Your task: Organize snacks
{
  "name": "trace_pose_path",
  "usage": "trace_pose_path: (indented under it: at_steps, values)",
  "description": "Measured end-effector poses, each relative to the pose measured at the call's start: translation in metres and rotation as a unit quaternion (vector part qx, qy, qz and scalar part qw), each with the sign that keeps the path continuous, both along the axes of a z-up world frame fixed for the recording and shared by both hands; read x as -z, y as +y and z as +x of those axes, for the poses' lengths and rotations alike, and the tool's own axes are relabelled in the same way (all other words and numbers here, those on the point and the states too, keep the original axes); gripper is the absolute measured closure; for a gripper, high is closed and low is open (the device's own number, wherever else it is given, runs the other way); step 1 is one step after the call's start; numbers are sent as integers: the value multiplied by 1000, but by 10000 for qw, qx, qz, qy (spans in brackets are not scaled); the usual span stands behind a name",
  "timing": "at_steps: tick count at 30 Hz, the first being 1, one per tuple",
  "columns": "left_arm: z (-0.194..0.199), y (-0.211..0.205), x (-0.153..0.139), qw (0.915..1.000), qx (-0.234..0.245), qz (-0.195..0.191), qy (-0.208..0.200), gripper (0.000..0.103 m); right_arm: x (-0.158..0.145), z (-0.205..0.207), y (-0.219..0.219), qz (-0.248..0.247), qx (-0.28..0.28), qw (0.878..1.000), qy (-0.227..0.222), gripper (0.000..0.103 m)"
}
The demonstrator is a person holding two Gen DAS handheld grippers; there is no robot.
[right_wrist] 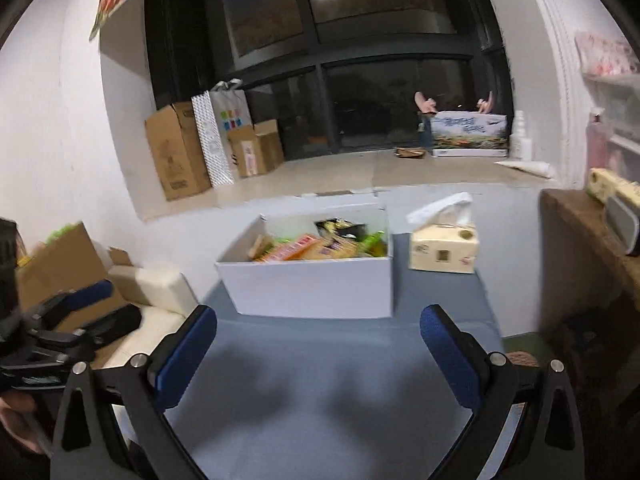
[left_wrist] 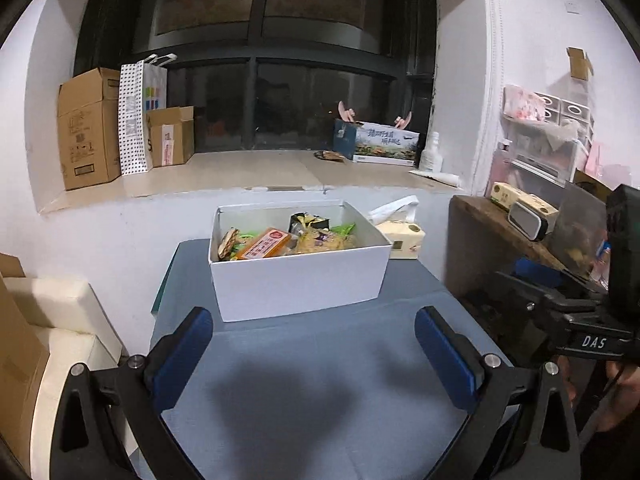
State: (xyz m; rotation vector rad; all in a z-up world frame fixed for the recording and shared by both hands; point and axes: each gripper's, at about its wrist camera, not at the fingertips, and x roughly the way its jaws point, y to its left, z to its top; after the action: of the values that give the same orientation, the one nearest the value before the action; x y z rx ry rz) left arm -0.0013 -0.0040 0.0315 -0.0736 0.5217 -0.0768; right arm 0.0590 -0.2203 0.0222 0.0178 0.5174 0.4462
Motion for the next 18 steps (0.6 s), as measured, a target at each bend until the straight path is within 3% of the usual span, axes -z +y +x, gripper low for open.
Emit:
trace_pose_path:
  at_steps: [18]
  values:
    - [8,-1,4,9998,8,-13,174,0,-3,-4,3,-88,-90,9999,3,0]
